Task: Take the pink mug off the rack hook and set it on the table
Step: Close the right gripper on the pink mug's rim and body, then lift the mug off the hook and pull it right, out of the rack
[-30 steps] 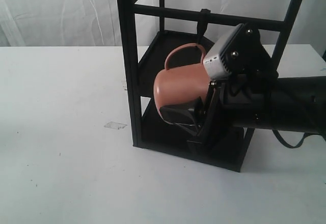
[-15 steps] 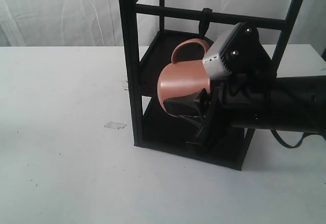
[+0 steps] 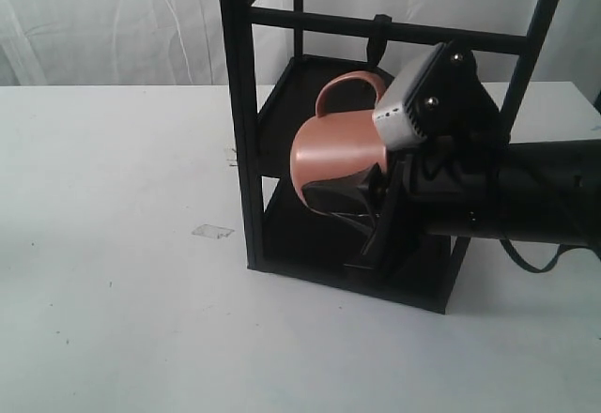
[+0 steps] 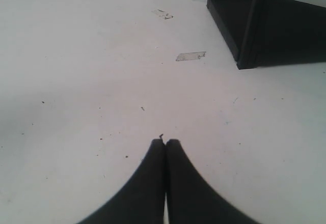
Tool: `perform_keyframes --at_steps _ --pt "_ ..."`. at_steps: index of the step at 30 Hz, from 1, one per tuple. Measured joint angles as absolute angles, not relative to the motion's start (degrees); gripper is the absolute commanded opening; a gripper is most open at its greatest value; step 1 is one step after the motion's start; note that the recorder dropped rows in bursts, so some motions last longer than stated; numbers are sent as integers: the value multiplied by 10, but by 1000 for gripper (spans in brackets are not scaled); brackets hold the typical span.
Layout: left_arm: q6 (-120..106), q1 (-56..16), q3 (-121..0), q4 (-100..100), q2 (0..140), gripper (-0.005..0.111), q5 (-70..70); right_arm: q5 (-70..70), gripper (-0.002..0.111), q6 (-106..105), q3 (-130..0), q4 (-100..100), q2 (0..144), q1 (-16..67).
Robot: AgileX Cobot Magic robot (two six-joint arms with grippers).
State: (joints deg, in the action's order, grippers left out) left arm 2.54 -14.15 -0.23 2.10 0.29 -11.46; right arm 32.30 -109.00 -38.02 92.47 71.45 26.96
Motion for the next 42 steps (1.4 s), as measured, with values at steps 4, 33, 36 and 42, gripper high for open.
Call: perform_keyframes --at_steps 4,33,36,42 --pt "25 -141 -2 21 3 0 -115 317 0 -1097 -380 925 708 270" --pt "25 -141 -2 21 3 0 -115 508 0 -650 -380 508 640 273" --pt "25 -141 -2 21 3 0 -115 511 0 -438 -380 271 640 273" --pt "25 -141 -2 21 3 0 -115 513 0 -317 -380 130 640 273"
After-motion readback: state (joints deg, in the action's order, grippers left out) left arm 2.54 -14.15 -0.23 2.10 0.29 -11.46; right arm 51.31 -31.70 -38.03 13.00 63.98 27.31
